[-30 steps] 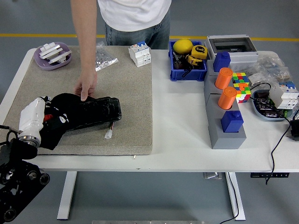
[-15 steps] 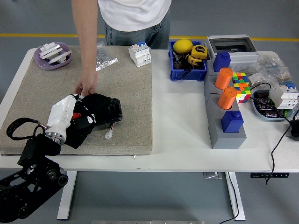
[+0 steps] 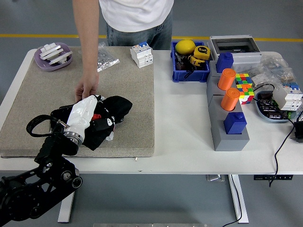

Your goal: Pick the rag up,wipe the panel,place it on the desk

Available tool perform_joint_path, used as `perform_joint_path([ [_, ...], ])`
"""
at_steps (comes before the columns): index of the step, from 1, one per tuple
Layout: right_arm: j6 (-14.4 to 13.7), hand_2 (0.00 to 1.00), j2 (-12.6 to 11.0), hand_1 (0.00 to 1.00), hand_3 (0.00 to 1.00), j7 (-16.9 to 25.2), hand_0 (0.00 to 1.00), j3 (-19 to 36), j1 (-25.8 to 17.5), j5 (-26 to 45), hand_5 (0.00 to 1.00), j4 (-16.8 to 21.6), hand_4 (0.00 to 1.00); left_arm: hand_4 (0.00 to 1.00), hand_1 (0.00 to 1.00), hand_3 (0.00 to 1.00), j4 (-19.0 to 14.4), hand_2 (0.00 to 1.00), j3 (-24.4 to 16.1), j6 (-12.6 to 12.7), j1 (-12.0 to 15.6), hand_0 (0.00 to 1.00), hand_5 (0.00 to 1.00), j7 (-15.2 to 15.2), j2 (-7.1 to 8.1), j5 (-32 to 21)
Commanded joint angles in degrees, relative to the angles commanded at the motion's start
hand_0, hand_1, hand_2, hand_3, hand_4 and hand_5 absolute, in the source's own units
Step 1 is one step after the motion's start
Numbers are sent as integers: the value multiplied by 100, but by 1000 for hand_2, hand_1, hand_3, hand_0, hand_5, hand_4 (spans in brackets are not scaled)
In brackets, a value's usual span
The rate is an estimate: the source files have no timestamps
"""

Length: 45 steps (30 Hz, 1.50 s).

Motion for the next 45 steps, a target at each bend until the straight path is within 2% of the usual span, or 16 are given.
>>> perform_joint_path([
  [5,-2,629,4,425,621,1,712,21,-1,-5,568,0,998,221,110,481,15,497,-2,3,24,187,2,4,-5,15],
  [9,-7,629,3,424,621,7,713,58,-2,-25,568,0,998,230,110,483,-25,497,-64,3,110,188,2,27,47,70],
  [15,-12,629,4,421,622,11,713,118,-11,-67,567,0,998,231,110,483,-144,497,-281,5,344,188,2,96,158,220],
  [21,-10,629,3,420,622,18,713,190,-20,-116,567,0,998,233,110,484,-147,498,-603,22,607,188,2,119,192,346],
  [30,-8,629,-4,420,622,19,712,226,-47,-133,568,0,998,233,111,484,-199,498,-1015,34,990,187,2,106,418,502],
  [45,-10,629,-17,419,622,6,712,280,-71,-174,566,0,998,223,111,482,-219,497,-1573,31,1494,187,2,136,627,710],
])
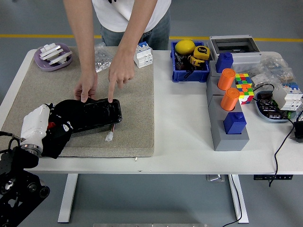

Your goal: Pick the rag up,wipe the panel,place it on the desk

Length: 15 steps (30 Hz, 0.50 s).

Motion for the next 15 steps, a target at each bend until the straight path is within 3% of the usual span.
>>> perform_joint_path([
  [15,7,629,-10,419,622,-3,713,1,-14,3,566,0,998,222,110,483,2,498,-387,-1,290,186,2,34,114,127],
])
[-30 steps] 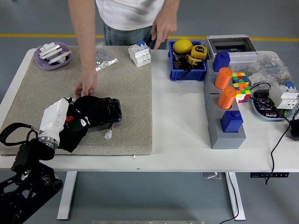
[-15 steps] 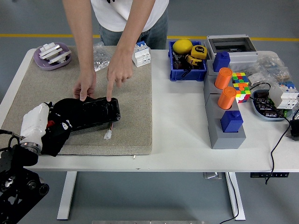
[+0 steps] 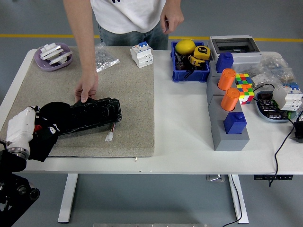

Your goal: Pick the rag up,wipe the panel,place it on the desk

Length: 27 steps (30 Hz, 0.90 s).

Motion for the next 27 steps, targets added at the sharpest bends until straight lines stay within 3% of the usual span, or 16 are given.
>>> perform_joint_path([
  [9,4,629,-7,418,622,10,713,-26,0,32,567,0,998,221,110,483,50,496,-77,15,28,186,2,25,-7,41],
  [14,7,629,-3,418,622,8,713,-37,7,41,567,0,998,223,110,484,68,497,53,20,-115,186,2,15,-25,-11],
  [27,17,629,-10,418,623,14,713,-150,49,112,567,0,998,216,108,482,228,496,1164,26,-1097,186,2,23,-316,-320],
])
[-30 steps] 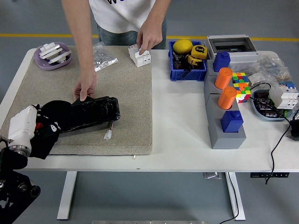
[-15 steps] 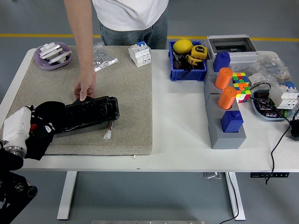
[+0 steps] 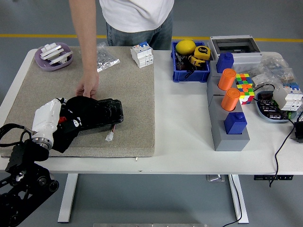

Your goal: Pick the rag up,wipe the panel,place it on the desk

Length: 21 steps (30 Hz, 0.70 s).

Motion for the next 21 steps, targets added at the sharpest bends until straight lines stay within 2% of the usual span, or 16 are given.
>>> perform_joint_path([
  [8,10,629,-12,417,623,8,712,-100,30,59,567,0,998,222,109,483,112,496,478,-57,-424,186,2,50,-181,-123],
  [21,23,630,-2,417,623,3,712,-175,51,88,567,0,998,224,109,483,334,497,869,-126,-999,186,2,72,-488,-342],
])
